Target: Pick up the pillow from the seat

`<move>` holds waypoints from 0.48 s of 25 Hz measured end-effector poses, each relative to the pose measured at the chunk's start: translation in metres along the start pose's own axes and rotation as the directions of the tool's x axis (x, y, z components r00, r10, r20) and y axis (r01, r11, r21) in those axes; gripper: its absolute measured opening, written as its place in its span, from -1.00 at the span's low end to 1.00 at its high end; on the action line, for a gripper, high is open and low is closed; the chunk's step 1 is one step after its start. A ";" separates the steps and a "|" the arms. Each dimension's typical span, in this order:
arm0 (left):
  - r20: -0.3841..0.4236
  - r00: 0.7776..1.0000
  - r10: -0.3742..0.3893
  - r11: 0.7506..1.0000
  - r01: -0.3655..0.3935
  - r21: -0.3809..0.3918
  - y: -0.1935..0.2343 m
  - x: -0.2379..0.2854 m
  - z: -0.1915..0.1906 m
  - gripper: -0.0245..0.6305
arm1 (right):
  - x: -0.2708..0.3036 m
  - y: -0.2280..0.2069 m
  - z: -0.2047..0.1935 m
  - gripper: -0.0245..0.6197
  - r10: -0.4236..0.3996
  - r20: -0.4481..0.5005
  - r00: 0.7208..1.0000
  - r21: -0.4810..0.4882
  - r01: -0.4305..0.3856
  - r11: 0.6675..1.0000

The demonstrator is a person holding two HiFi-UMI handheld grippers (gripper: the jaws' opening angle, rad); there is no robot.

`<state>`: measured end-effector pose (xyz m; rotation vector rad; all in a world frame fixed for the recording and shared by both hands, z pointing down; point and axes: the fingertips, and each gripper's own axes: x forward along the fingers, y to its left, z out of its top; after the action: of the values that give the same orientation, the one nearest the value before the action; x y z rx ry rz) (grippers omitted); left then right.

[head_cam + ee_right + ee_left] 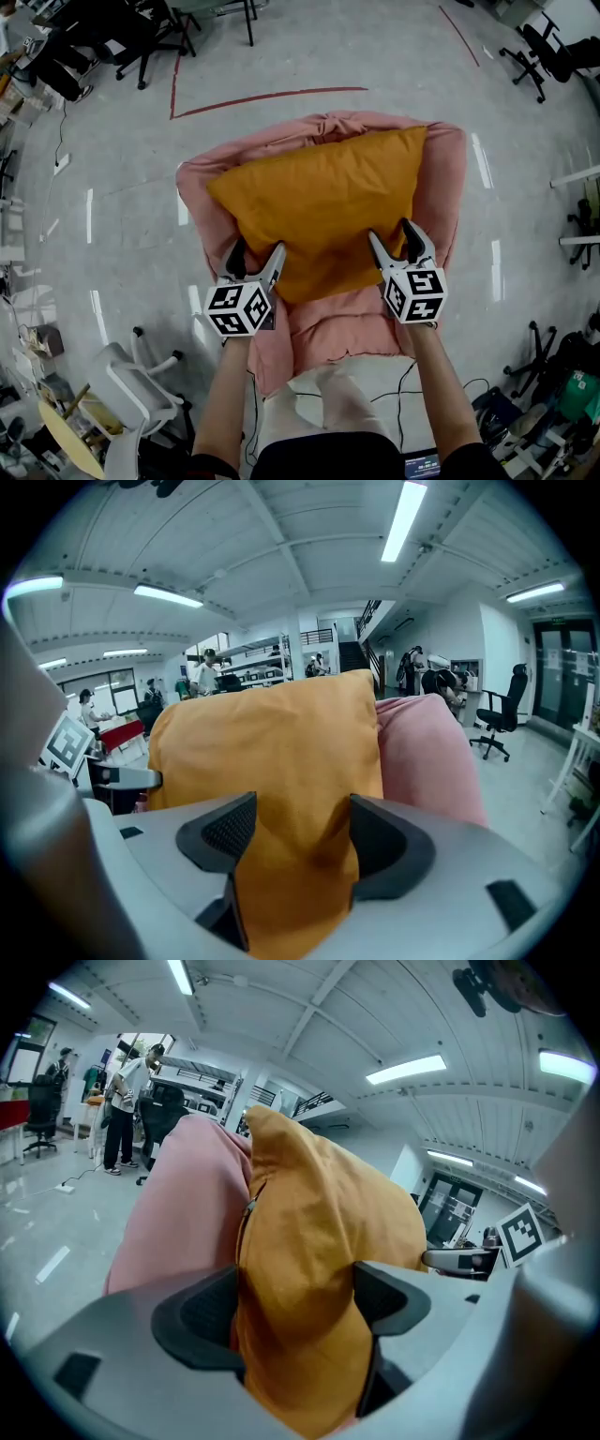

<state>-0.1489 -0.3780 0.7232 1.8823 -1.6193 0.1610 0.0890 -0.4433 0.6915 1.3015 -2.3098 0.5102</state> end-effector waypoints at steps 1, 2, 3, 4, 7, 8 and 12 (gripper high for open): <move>0.000 1.000 0.000 1.000 0.000 -0.001 0.001 0.001 0.000 0.23 | 0.002 -0.002 -0.001 0.00 -0.002 -0.004 1.000 -0.008 0.002 1.000; -0.001 1.000 0.000 1.000 0.000 -0.003 0.001 0.003 -0.001 0.23 | 0.004 -0.003 -0.002 0.00 -0.003 -0.007 1.000 -0.013 0.003 1.000; -0.001 1.000 0.000 1.000 0.000 -0.004 0.002 0.004 -0.001 0.23 | 0.007 -0.005 -0.003 0.00 -0.004 -0.009 1.000 -0.017 0.003 1.000; -0.001 1.000 0.000 1.000 0.000 -0.004 0.002 0.005 -0.001 0.23 | 0.009 -0.006 -0.003 0.00 -0.004 -0.011 1.000 -0.020 0.004 1.000; -0.003 1.000 -0.002 1.000 0.002 -0.003 0.002 0.008 -0.002 0.23 | 0.012 -0.010 -0.004 0.02 -0.012 -0.016 1.000 -0.037 0.012 0.999; -0.004 1.000 -0.002 1.000 0.002 -0.003 0.002 0.009 -0.002 0.23 | 0.012 -0.011 -0.004 0.04 -0.020 -0.018 1.000 -0.045 0.020 0.999; -0.002 1.000 0.000 1.000 0.000 -0.010 0.001 0.012 -0.003 0.23 | 0.018 -0.026 -0.005 0.32 -0.045 -0.021 0.999 -0.038 0.044 0.998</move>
<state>-0.1462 -0.3867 0.7318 1.8744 -1.6159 0.1540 0.1047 -0.4661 0.7081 1.3195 -2.2567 0.4616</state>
